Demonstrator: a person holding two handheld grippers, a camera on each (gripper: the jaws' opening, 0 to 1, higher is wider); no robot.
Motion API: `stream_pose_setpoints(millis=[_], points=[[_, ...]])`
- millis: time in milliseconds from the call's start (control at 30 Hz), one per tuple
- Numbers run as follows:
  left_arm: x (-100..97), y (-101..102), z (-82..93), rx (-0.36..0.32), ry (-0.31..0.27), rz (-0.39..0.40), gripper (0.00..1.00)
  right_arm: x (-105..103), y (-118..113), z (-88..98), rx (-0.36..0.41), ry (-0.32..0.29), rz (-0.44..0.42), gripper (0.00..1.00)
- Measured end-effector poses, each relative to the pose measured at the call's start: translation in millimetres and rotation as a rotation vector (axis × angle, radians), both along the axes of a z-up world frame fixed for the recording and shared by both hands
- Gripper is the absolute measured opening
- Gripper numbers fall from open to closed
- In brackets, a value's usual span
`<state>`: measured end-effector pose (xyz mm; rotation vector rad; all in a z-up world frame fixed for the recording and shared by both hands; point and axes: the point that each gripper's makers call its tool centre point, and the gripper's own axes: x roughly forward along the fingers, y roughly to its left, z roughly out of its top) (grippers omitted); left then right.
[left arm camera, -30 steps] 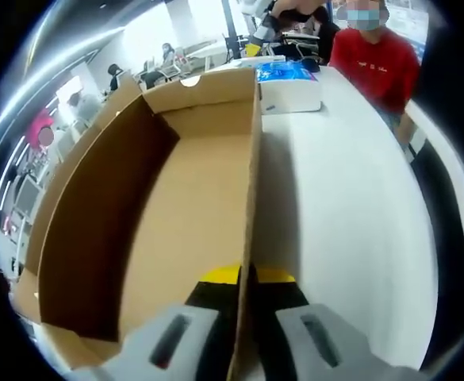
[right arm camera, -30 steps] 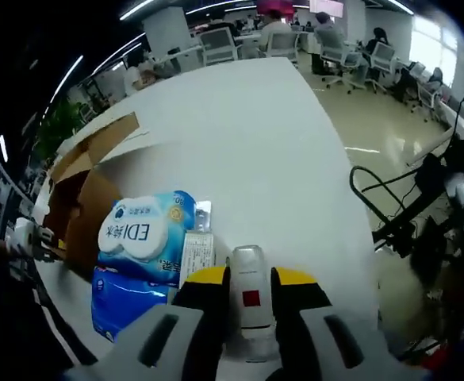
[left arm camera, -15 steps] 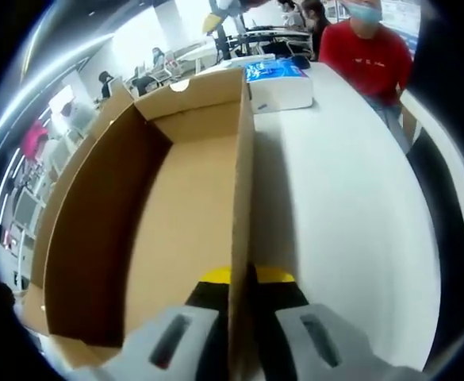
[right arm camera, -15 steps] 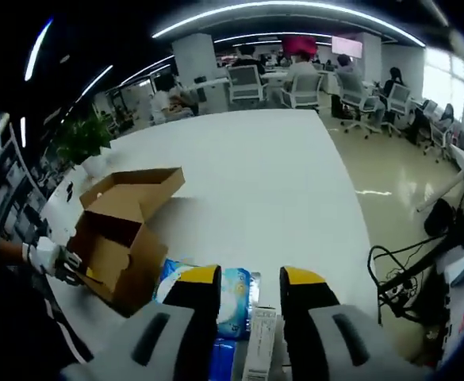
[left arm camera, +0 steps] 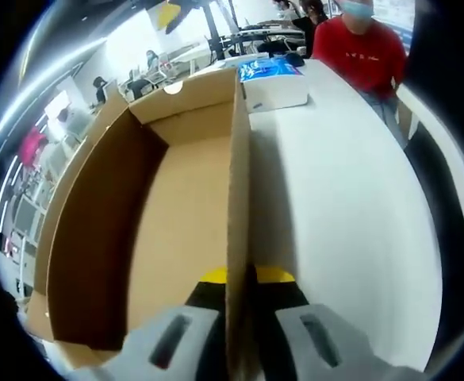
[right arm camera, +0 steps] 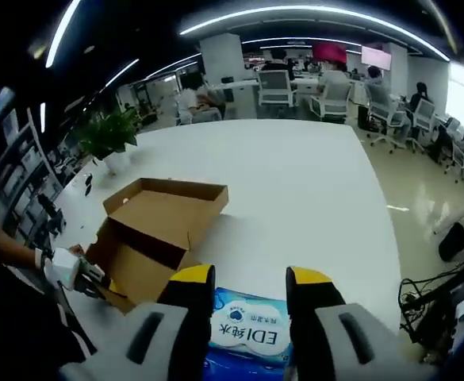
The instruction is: Operate the shoe box by opening the lid, removing the specified soft item, and placing it in the target area until the item is outside and the box remains undamaged.
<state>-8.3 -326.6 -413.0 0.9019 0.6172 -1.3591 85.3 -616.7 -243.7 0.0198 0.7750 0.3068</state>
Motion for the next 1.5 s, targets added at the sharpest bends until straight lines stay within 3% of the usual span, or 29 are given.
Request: stream_pose_setpoints(millis=[233,533,800,900,1167,1433,1500], points=[[0.7,0.3,0.3,-0.005,-0.023,-0.018,0.03,26.1,18.5,3.5,-0.022,0.000,0.033,0.42],[0.4,-0.1,1.8,-0.038,0.003,0.000,0.03,54.1,56.5,6.5,-0.048,0.006,0.082,0.45],[0.7,-0.9,3.4,-0.041,0.002,-0.005,0.03,91.3,69.2,-2.6,-0.072,0.034,0.092,0.45],[1.0,-1.3,2.4,-0.042,0.002,-0.007,0.03,101.7,72.2,-10.8,-0.074,0.051,0.079,0.45],[-0.6,-1.6,4.3,-0.044,0.006,-0.008,0.03,146.2,78.9,-54.1,-0.105,0.141,0.037,0.45],[-1.0,-2.2,4.3,-0.047,0.007,-0.017,0.03,169.9,88.1,-68.5,-0.136,0.169,0.020,0.46],[-1.1,-2.1,4.8,-0.049,0.009,-0.016,0.03,167.8,89.2,-70.8,-0.145,0.180,0.018,0.47]])
